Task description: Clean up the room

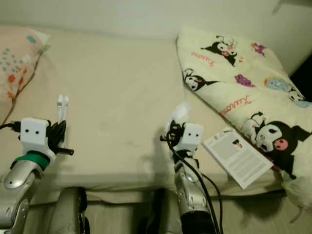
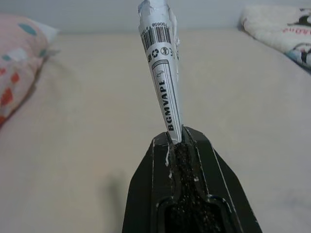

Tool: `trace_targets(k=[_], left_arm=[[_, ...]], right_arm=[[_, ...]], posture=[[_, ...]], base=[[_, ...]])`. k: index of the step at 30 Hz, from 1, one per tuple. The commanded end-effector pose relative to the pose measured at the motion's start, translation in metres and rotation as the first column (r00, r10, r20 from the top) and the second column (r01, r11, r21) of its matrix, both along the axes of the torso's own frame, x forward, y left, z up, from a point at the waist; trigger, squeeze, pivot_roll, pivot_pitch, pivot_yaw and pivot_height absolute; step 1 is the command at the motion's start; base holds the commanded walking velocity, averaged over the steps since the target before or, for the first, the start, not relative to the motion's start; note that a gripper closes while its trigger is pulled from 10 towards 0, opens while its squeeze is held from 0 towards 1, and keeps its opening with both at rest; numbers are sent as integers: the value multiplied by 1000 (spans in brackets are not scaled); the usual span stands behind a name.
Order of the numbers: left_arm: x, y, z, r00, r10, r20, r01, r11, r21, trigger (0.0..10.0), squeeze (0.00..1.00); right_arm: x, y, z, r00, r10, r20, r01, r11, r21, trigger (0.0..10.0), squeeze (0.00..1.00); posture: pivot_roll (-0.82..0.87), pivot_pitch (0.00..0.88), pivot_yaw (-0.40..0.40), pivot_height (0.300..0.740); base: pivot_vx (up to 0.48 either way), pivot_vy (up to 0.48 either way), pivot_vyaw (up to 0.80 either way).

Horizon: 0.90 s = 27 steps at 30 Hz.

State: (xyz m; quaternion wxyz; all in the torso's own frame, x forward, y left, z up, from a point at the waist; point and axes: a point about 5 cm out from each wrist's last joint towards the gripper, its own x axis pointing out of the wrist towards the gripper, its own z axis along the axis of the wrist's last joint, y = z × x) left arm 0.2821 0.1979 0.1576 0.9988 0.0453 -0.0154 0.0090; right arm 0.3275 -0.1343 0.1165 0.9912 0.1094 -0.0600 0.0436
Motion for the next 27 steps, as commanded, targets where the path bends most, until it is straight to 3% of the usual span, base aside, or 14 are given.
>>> trace_targets(k=[1, 10, 13, 15, 16, 17, 18, 22, 25, 27], left_arm=[[-1, 2, -8, 999, 23, -46, -23, 1000, 3, 10000, 0], [0, 2, -14, 999, 14, -33, -12, 998, 66, 10000, 0], [0, 5, -25, 998, 33, -59, -27, 995, 92, 10000, 0], [-3, 7, -49, 990, 53, -127, -39, 993, 113, 10000, 0], [-3, 7, -49, 990, 53, -127, -39, 993, 113, 10000, 0], [-9, 8, -71, 979, 63, -194, -42, 993, 112, 10000, 0], [-12, 8, -80, 973, 63, -222, -40, 993, 108, 10000, 0], [-18, 6, -93, 963, 60, -264, -37, 995, 92, 10000, 0], [-24, 3, -111, 946, 36, -322, -14, 997, 71, 10000, 0], [-30, -4, -129, 922, -8, -386, 24, 999, 35, 10000, 0]], right_arm=[[-1, -3, -7, 999, -15, -29, 14, 1000, -4, 10000, 0], [-3, 3, -13, 999, -6, -51, 6, 1000, -5, 10000, 0], [-4, 4, -20, 997, -2, -75, 0, 1000, -20, 10000, 0], [-10, 2, -39, 991, -3, -135, -5, 998, -58, 10000, 0], [-10, 2, -39, 991, -3, -135, -5, 998, -58, 10000, 0], [-16, -1, -56, 981, -3, -195, -15, 996, -91, 10000, 0], [-21, -4, -64, 974, -6, -226, -19, 994, -107, 10000, 0], [-27, -8, -79, 960, -10, -281, -29, 991, -133, 10000, 0], [-38, -15, -98, 931, -21, -364, -46, 984, -174, 10000, 0], [-51, -23, -117, 891, -37, -453, -68, 975, -214, 10000, 0]], posture=[[172, 0, -80, 613], [181, 0, -76, 648], [179, 0, -74, 658], [178, 0, -73, 668], [178, 0, -73, 668], [175, 0, -72, 678], [175, 0, -72, 683], [174, 0, -73, 693], [172, 0, -73, 703], [169, 0, -74, 713]], base=[[0, 0, 0], [0, 0, 0], [0, 0, 0], [0, 0, 0], [0, 0, 0], [0, 0, 0], [0, 0, 0], [0, 0, 0], [0, 0, 0], [0, 0, 0]])
